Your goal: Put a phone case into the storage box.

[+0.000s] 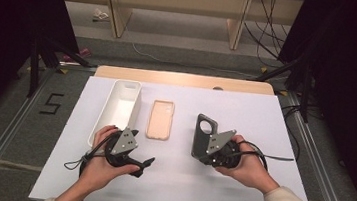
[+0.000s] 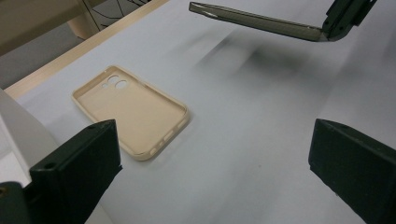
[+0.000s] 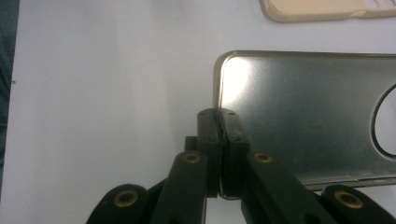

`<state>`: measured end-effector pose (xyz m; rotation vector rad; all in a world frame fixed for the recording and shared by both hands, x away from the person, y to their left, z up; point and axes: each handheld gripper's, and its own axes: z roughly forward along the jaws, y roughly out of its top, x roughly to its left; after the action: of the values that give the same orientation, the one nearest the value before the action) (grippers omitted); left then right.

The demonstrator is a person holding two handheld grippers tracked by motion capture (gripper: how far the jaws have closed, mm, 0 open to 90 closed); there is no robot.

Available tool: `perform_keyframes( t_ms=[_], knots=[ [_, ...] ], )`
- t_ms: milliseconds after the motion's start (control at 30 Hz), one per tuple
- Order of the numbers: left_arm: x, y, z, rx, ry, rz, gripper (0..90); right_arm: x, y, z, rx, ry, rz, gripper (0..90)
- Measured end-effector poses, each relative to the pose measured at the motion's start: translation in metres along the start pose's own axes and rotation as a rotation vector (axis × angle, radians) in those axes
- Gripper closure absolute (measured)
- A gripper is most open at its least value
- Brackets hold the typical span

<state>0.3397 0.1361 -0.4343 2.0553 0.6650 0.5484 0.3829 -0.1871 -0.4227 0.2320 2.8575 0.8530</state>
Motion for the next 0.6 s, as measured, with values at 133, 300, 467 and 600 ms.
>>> perform_keyframes(
  t_ms=[133, 300, 467, 600],
  knots=[
    [0.004, 0.006, -0.001, -0.013, 0.007, -0.012, 3.5, 0.001, 0.001, 0.000, -0.037, 0.003, 0.000, 89.6],
    [0.010, 0.013, -0.003, -0.021, 0.016, -0.025, 5.1, 0.002, 0.001, 0.000, -0.084, -0.001, 0.012, 89.6],
    [0.022, 0.019, -0.003, -0.025, 0.027, -0.060, 7.3, 0.003, -0.001, 0.000, -0.135, 0.000, 0.025, 89.6],
    [0.029, 0.026, 0.000, -0.039, 0.038, -0.074, 8.0, 0.004, -0.002, 0.001, -0.148, 0.003, 0.028, 89.6]
  ],
)
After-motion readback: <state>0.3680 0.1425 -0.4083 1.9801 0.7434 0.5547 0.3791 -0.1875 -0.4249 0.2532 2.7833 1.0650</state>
